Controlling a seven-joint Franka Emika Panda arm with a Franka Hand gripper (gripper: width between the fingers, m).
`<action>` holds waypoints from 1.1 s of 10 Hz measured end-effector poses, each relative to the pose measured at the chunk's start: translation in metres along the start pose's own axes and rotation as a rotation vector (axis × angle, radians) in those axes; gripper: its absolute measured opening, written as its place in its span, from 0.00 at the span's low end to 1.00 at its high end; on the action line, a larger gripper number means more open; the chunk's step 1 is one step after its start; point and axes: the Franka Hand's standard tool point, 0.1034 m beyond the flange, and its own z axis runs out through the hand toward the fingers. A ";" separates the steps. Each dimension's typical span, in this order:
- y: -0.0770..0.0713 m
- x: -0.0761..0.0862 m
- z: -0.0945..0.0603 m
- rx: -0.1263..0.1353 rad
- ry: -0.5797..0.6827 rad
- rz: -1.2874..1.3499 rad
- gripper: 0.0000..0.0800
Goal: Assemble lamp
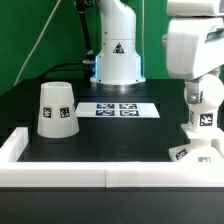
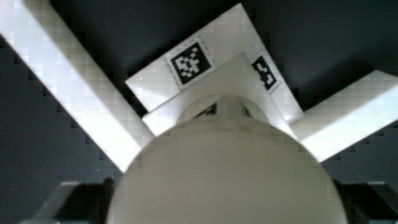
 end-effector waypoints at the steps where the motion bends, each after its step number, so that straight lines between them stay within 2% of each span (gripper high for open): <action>1: -0.001 0.001 0.000 -0.001 0.004 0.129 0.72; 4: 0.000 0.004 -0.001 -0.013 0.027 0.394 0.72; 11: 0.002 0.002 -0.001 -0.007 0.028 0.908 0.72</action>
Offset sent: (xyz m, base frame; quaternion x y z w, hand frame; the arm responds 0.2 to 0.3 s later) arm -0.0069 0.0060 -0.0016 -0.0093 0.0092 0.2521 0.9676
